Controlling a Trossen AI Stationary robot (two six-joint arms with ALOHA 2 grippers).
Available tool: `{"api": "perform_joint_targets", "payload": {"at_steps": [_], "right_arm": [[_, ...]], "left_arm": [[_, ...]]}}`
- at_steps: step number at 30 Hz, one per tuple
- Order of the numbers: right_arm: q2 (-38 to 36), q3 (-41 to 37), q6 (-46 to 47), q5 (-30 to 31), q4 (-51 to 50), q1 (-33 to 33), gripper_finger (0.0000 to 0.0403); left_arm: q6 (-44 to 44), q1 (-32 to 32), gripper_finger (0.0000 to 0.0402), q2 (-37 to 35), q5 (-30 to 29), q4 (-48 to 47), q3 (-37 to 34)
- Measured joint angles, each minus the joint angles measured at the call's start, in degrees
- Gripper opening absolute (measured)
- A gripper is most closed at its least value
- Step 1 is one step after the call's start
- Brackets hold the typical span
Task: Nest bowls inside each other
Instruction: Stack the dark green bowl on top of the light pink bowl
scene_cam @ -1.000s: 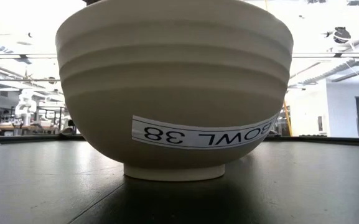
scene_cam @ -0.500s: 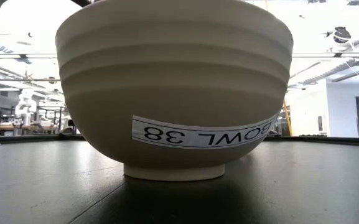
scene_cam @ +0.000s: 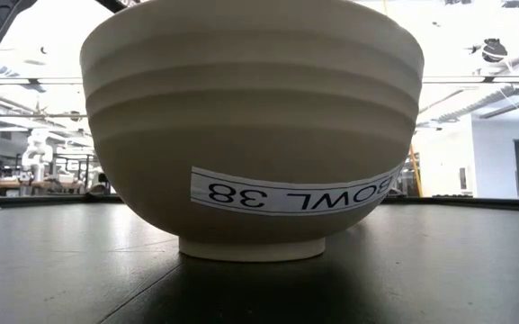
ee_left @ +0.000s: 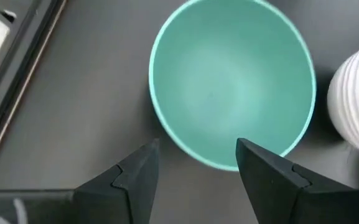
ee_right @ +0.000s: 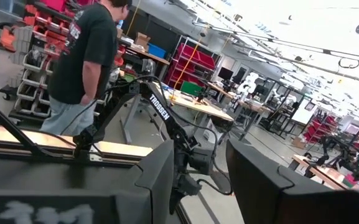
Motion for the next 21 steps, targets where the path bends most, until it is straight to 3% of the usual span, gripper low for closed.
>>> {"api": "perform_joint_targets", "payload": {"at_steps": [9,21], "right_arm": [[0.02,0.00,0.07,0.01,0.00,0.00,0.0141],[0.21,0.00,0.09,0.01,-0.02,0.00,0.0141]], "left_arm": [[0.97,-0.90,0.0214,0.69,2.85,-1.04,-1.10],[0.75,-2.75,0.0214,3.34,1.21,-0.85,-1.09]]}}
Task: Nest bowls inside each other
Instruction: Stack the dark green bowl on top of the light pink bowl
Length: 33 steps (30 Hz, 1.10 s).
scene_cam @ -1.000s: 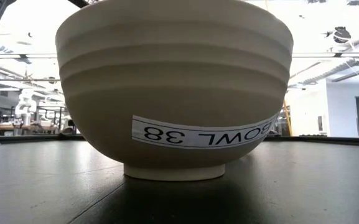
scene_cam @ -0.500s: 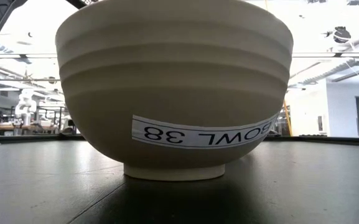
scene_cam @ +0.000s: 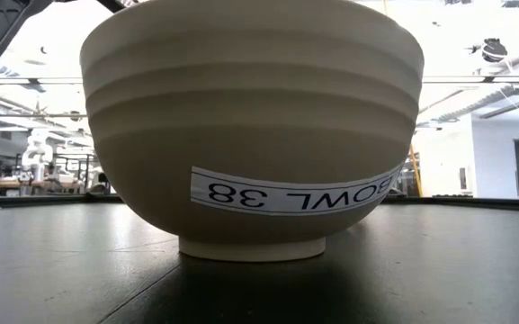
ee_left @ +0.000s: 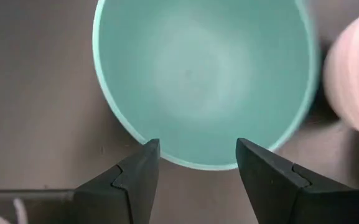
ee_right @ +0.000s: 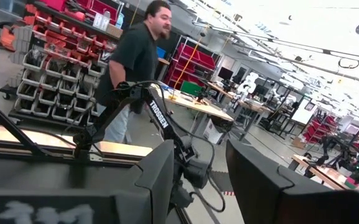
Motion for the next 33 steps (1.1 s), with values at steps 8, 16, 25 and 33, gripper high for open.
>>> {"api": "perform_joint_targets", "payload": {"at_steps": [8,16,25,33], "right_arm": [[0.21,-0.03,0.20,0.00,0.00,0.00,0.0141],[0.20,-0.02,0.13,0.00,0.02,0.00,0.0141],[0.20,-0.02,0.04,0.00,0.02,0.00,0.0141],[0.20,-0.02,0.02,0.00,0.20,-0.06,0.0141]], "left_arm": [[0.51,0.02,0.0214,4.01,-0.75,0.52,-0.02],[1.94,0.07,0.0214,2.71,-1.35,2.15,-0.02],[1.92,0.13,0.0214,1.51,-1.47,2.79,-0.02],[0.59,0.16,0.0214,1.51,-1.20,3.62,1.66]]}}
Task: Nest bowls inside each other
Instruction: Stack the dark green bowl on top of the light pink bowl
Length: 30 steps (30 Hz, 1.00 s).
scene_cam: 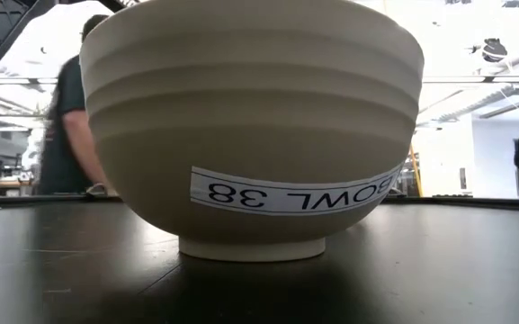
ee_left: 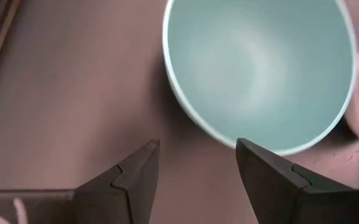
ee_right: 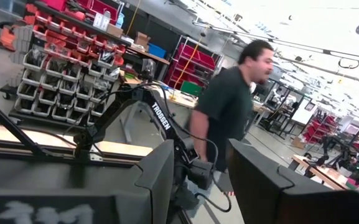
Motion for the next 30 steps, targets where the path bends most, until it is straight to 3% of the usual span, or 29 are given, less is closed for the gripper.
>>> {"api": "perform_joint_targets", "payload": {"at_steps": [8,16,30], "right_arm": [[0.00,0.00,0.15,0.00,0.01,-1.17,0.0141],[0.00,0.00,0.17,-0.01,0.01,-1.51,0.0141],[0.16,0.00,1.49,0.00,0.01,-1.49,0.0141]], "left_arm": [[-4.47,-0.19,0.0214,-0.01,2.75,-0.17,4.52],[-11.09,-1.29,0.0214,0.00,1.33,0.71,4.57],[-12.60,-5.23,0.0214,0.30,-3.33,-5.61,4.46]]}}
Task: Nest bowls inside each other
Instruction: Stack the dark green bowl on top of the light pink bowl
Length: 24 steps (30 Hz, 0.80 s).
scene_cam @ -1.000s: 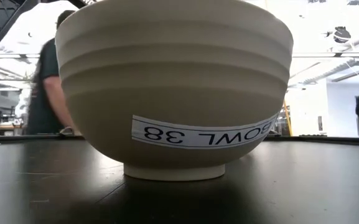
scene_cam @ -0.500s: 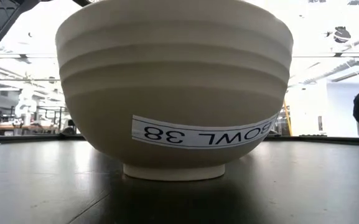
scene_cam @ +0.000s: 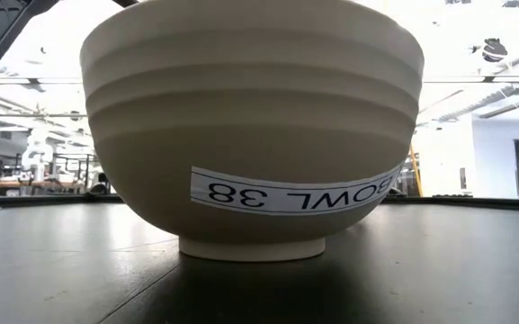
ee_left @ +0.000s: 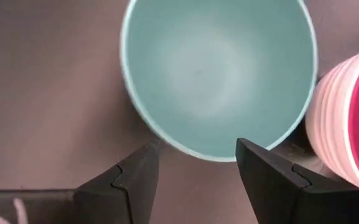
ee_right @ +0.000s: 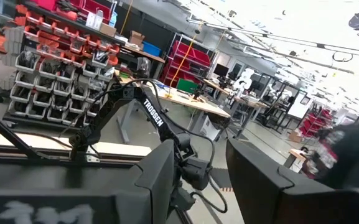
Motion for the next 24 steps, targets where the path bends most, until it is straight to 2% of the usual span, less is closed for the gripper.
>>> {"api": "perform_joint_targets", "payload": {"at_steps": [12,24], "right_arm": [[0.82,0.00,-0.09,0.11,-0.02,0.02,0.0141],[0.80,0.00,-0.22,0.22,-0.02,0.11,0.0141]], "left_arm": [[-0.02,-2.11,0.0214,3.79,0.46,0.22,-0.04],[1.27,-1.96,0.0214,3.99,0.21,-0.18,-0.04]]}}
